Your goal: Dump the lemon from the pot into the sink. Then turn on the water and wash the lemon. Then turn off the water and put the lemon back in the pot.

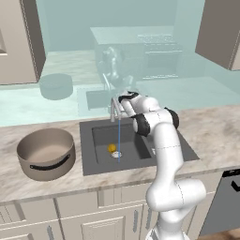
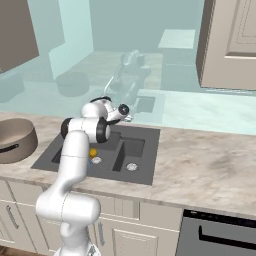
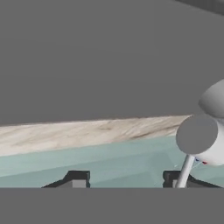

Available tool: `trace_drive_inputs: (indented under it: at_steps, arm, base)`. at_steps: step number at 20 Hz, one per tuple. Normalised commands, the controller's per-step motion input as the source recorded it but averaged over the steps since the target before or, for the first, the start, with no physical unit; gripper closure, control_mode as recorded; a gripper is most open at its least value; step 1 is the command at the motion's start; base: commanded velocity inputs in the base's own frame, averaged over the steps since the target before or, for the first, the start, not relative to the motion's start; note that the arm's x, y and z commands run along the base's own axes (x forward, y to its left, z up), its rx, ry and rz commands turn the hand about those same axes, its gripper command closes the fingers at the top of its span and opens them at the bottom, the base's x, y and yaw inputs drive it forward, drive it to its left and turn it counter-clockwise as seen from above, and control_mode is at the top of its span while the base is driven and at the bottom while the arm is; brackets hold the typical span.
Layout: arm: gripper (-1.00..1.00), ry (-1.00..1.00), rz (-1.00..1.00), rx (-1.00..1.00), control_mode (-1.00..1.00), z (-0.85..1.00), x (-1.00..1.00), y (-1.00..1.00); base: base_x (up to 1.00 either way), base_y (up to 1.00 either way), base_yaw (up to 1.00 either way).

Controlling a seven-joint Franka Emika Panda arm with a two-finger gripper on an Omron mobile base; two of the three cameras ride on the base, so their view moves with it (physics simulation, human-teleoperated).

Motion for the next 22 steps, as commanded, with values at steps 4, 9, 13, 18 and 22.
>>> trace_drive_inputs:
  at_steps: [4,9,13,18,22]
  arm:
    - [-1.00,0.10,0.00,0.19,-1.00,0.54,0.00,-0.09]
    - [-1.00,0.16,0.00,0.21,-1.00,0.63,-0.01,-0.02]
    - [-1.00,0.19,-0.01,0.09,-1.00,0.39,0.00,-0.02]
    - [-1.00,0.18,-0.03,0.00,-1.00,0.15,0.00,-0.01]
    - [-1.00,0.14,-0.06,0.00,-1.00,0.06,0.01,0.00]
  base:
    - [0.00,0.00,0.00]
    - [0.00,0.00,0.00]
    - [0.00,0.00,0.00]
    - [0.00,0.00,0.00]
    - [0.00,0.00,0.00]
